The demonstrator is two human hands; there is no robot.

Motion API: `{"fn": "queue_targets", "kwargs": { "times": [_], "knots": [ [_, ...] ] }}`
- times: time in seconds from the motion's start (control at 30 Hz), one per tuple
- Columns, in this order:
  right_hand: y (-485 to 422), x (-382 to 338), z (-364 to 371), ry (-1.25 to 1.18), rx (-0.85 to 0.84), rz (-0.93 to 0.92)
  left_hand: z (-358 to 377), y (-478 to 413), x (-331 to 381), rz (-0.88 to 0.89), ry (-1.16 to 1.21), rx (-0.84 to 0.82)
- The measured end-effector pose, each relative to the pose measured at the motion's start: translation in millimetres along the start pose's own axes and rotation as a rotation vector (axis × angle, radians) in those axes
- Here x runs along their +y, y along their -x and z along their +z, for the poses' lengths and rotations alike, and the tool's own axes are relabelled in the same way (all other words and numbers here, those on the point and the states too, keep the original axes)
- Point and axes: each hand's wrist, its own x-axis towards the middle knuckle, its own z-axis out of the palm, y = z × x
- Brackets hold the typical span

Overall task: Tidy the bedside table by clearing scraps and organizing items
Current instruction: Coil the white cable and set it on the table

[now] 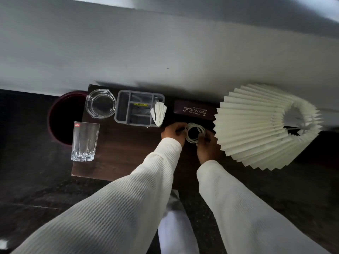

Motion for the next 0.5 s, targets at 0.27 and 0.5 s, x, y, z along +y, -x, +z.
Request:
{"fn": "queue_targets", "kwargs": {
  "times": [0.27,0.5],
  "knots": [
    [13,-3,-5,-0.037,0.065,0.047,-23,15,-9,0.016,-0.048,-0.038],
    [66,2,25,-0.069,0.091,0.014,-89,50,-51,0.17,-0.123,0.091]
  ]
}}
